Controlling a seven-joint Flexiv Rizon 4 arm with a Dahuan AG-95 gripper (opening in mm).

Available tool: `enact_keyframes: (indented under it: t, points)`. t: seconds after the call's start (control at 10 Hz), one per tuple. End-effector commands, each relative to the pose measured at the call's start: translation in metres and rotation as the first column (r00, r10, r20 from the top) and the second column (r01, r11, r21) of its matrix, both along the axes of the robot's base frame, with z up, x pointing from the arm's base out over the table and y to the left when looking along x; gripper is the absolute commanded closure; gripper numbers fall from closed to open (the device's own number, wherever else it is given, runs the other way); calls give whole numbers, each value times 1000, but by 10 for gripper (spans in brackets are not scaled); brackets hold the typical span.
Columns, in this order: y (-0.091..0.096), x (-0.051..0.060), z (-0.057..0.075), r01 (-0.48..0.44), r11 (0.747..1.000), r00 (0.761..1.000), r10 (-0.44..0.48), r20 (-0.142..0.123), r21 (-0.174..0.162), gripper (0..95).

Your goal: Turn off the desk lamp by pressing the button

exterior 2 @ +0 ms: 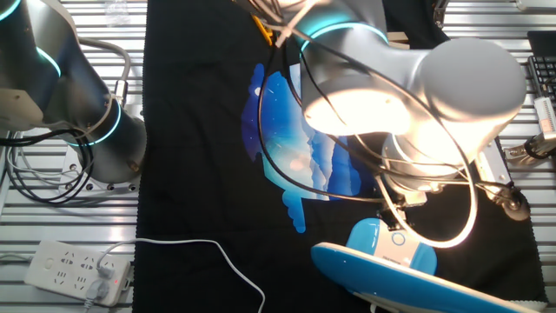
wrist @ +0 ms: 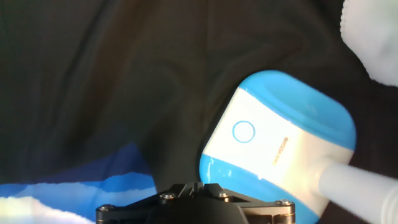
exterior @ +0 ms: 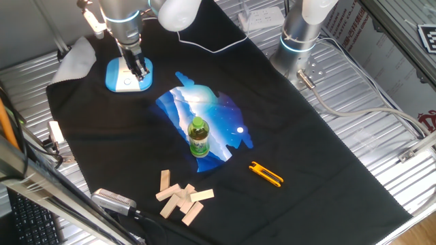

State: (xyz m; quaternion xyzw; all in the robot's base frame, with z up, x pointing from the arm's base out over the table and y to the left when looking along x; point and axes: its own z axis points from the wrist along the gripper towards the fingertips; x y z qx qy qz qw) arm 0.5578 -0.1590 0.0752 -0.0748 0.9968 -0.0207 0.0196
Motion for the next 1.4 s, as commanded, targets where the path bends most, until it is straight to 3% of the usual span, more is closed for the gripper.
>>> enact_keyframes:
  t: [0.1,0.7,1.4]
  points:
    - [-2,3,-2,-21,1000,1000,21,-3,-11,950]
    - [-9,10,-9,-60,998,998,59,-10,-37,950]
    - [-18,18,-20,-90,995,996,90,-11,-31,950]
